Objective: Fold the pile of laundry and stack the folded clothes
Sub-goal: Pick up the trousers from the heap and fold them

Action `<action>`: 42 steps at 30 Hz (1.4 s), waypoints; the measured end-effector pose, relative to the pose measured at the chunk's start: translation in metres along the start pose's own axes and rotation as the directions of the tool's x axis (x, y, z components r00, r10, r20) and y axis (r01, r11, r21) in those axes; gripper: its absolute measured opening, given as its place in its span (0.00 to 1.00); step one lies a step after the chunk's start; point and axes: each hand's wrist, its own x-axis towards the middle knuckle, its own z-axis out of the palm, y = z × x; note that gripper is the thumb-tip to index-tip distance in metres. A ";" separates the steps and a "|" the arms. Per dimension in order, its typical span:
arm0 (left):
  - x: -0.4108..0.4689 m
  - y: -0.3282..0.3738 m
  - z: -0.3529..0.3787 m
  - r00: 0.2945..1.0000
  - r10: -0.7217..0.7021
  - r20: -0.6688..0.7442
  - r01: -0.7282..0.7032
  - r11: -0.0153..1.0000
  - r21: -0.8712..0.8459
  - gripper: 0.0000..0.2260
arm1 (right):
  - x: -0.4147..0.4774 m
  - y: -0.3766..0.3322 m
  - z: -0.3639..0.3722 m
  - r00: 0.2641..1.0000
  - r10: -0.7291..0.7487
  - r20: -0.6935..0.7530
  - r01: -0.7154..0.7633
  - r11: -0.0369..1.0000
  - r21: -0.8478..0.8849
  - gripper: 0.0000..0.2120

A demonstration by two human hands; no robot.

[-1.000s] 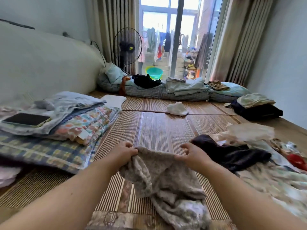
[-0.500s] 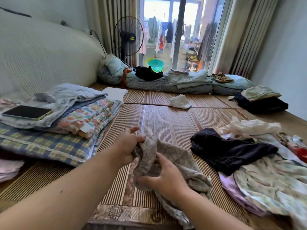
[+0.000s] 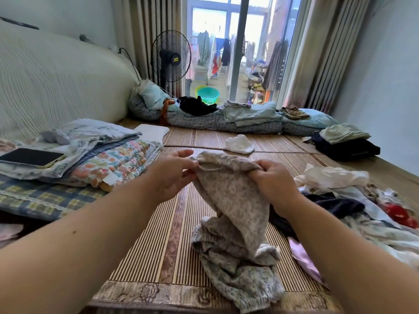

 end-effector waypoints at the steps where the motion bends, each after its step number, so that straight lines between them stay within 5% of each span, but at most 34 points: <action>1: 0.000 -0.001 0.003 1.000 0.009 0.006 -0.009 1.000 0.002 0.13 | 0.002 -0.002 -0.005 1.000 -0.010 -0.008 0.010 1.000 0.009 0.05; 8: -0.005 -0.018 0.023 0.993 0.021 0.115 -0.035 0.992 0.120 0.19 | 0.018 -0.005 -0.022 0.993 0.112 0.023 -0.114 0.989 0.093 0.05; 11: -0.002 -0.045 0.022 0.989 -0.017 0.144 -0.040 0.922 0.384 0.31 | 0.031 0.007 -0.018 0.986 0.163 -0.023 -0.163 0.987 -0.003 0.06; 14: -0.003 -0.096 0.013 0.979 -0.164 0.120 -0.015 0.531 0.847 0.48 | 0.036 0.034 -0.014 0.978 0.185 -0.099 -0.204 0.947 -0.248 0.09; 16: -0.012 -0.134 0.009 0.940 -0.321 0.111 0.010 0.352 0.936 0.52 | 0.028 0.059 -0.011 0.981 0.169 -0.090 -0.190 0.920 -0.344 0.11; 18: -0.020 -0.165 0.008 0.914 -0.390 0.109 -0.015 0.237 0.971 0.50 | 0.015 0.085 -0.006 0.989 0.146 -0.026 -0.142 0.889 -0.435 0.14; 21: -0.014 -0.190 -0.002 0.982 -0.176 0.071 -0.074 -0.011 0.997 0.35 | 0.001 0.114 0.000 0.984 0.176 0.011 -0.145 0.842 -0.519 0.16; 23: -0.003 -0.191 -0.009 1.000 -0.025 0.008 -0.007 0.028 1.000 0.24 | -0.001 0.120 0.002 0.966 0.259 0.008 -0.224 0.853 -0.471 0.15; 25: 0.010 -0.187 -0.018 0.995 0.076 -0.062 0.050 0.146 0.988 0.19 | 0.004 0.112 0.000 0.908 0.417 0.044 -0.411 0.905 -0.107 0.15; 28: 0.026 -0.183 -0.033 0.989 0.061 -0.134 0.123 0.154 0.980 0.24 | 0.021 0.084 -0.010 0.836 0.518 0.182 -0.532 0.685 0.498 0.17; 30: 0.035 -0.183 -0.039 0.989 0.024 -0.144 0.142 0.083 0.986 0.26 | 0.033 0.065 -0.020 0.880 0.422 0.217 -0.460 0.650 0.605 0.16; 33: 0.044 -0.182 -0.040 0.992 -0.016 -0.129 0.130 0.036 0.991 0.20 | 0.041 0.055 -0.027 0.896 0.315 0.312 -0.430 0.790 0.438 0.21; 36: 0.045 -0.179 -0.039 0.995 -0.037 -0.092 0.093 0.037 0.995 0.11 | 0.030 0.072 -0.018 0.911 0.261 0.318 -0.267 0.963 -0.026 0.24; 38: 0.042 -0.173 -0.036 0.998 -0.054 -0.034 0.039 0.080 0.996 0.04 | 0.015 0.092 -0.006 0.883 0.283 0.375 -0.189 0.945 -0.269 0.21; 42: 0.036 -0.142 -0.022 0.992 -0.063 0.108 -0.087 0.277 0.957 0.01 | -0.027 0.118 0.033 0.822 0.311 0.477 -0.123 0.915 -0.385 0.25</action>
